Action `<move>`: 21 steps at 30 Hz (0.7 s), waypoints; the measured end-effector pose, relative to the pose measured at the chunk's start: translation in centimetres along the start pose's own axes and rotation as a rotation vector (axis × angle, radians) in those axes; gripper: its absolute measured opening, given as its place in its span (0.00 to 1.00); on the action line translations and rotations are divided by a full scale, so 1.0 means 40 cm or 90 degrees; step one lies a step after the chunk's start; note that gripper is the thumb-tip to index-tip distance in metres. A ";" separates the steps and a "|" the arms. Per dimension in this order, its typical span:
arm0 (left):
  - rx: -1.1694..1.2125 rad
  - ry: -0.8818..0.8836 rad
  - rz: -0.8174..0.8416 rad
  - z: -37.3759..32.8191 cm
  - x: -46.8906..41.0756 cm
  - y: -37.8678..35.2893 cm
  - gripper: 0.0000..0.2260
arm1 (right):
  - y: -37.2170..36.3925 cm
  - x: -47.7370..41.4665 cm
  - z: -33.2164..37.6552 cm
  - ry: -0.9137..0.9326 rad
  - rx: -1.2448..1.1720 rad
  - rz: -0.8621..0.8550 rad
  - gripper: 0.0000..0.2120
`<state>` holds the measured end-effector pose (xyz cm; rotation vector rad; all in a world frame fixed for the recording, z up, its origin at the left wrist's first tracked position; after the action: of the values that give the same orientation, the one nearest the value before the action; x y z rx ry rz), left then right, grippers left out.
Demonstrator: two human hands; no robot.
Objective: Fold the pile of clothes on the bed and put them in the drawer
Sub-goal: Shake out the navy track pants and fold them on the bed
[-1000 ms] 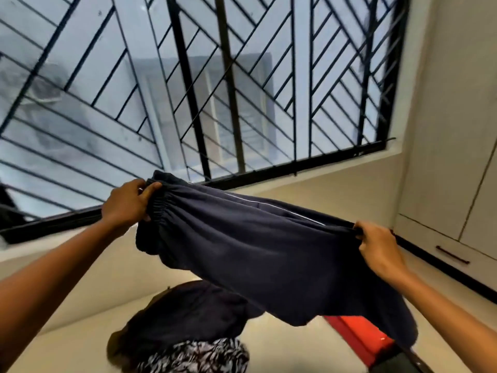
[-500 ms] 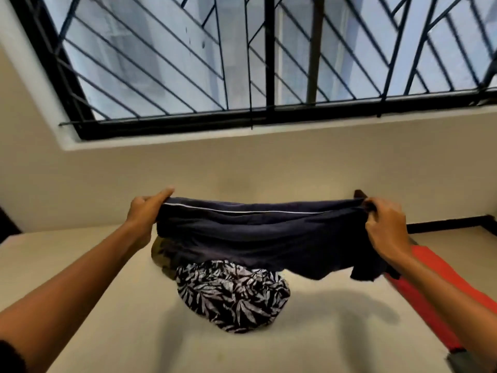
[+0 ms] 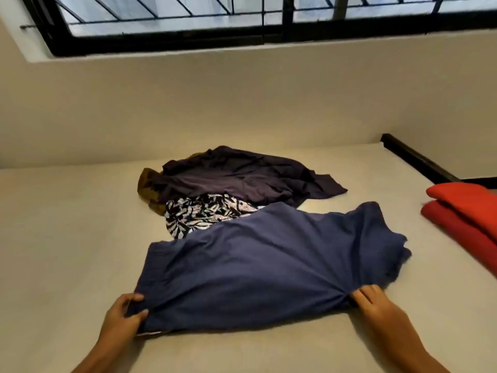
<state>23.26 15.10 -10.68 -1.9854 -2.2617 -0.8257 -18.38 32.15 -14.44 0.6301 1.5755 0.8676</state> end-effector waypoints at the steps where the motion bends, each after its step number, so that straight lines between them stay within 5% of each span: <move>1: 0.000 0.000 0.012 0.010 -0.001 0.003 0.13 | -0.004 0.019 0.004 0.001 0.020 -0.007 0.09; 8: -0.062 0.021 0.078 -0.028 -0.040 0.028 0.24 | 0.010 0.021 0.023 0.033 0.025 -0.076 0.06; 14: -0.234 -0.071 -0.117 -0.001 -0.076 0.059 0.20 | 0.049 0.023 0.075 0.185 0.095 -0.152 0.11; 18: -0.666 -0.137 -0.202 0.014 -0.083 0.050 0.20 | 0.036 0.067 -0.025 -0.044 0.169 -0.113 0.18; 21: -0.732 -0.251 -0.240 0.008 -0.065 0.017 0.23 | 0.031 0.069 -0.089 -0.153 0.231 -0.016 0.19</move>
<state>24.49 12.87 -11.61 -2.1548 -2.7262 -2.3935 -22.48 34.39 -14.86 0.9337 1.5262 0.4665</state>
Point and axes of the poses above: each hand's wrist, its own x-axis away from the middle knuckle, its own y-axis out of the back of the hand, z = x × y, the point moved 1 cm from there along -x, towards the middle knuckle, and after that the axes turned 12 degrees about y, right-handed, at the moved point
